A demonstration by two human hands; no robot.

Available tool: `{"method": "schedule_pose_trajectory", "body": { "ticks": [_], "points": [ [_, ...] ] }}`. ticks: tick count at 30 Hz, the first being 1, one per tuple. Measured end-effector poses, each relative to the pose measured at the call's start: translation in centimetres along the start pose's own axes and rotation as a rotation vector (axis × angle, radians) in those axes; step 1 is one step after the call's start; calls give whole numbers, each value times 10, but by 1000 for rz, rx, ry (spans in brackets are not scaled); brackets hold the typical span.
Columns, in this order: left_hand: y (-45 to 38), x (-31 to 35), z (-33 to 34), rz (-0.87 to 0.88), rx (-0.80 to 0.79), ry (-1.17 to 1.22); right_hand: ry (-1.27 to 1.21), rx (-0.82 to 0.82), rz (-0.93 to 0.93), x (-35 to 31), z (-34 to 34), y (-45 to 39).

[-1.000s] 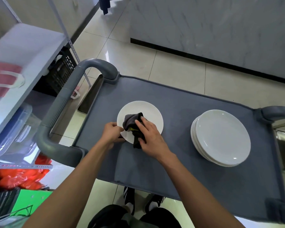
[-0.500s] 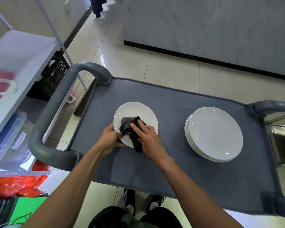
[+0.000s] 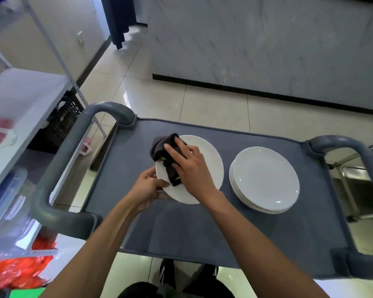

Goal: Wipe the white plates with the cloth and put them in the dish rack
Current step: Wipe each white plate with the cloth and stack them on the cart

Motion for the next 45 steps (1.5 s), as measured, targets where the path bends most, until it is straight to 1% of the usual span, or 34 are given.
{"method": "schedule_pose_trajectory", "body": {
  "ticks": [4,6,10,15,20,27,30,35,39,45],
  "points": [
    [6,10,5,49,4,-41,18,62,92,8,-19,-17],
    [8,12,8,89,38,-80,8,96,164,15,-27,-20],
    [12,13,9,130,91,-72,32,96,247,23,-39,-20],
    [18,18,9,170,141,-24,13,129,238,21,-48,-17],
    [25,24,16,220,173,46,32,189,268,16,-59,-11],
    [26,38,29,267,238,182,28,199,315,6,-69,18],
    [25,42,36,274,226,219,-7,196,309,-8,-64,34],
    [24,45,44,302,203,217,-83,198,274,-34,-55,56],
    [25,48,45,327,194,226,-84,254,230,-37,-55,69],
    [29,49,37,301,186,267,-90,388,272,-23,-62,75]
  ]
}}
Point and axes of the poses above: each hand's wrist, its own y-axis away from the middle knuckle, its own z-axis out of the palm, x = y × z, the point moved 1 cm from there along -y, towards the middle knuckle, and after that the axes turned 5 degrees about z, right-handed, at the moved point
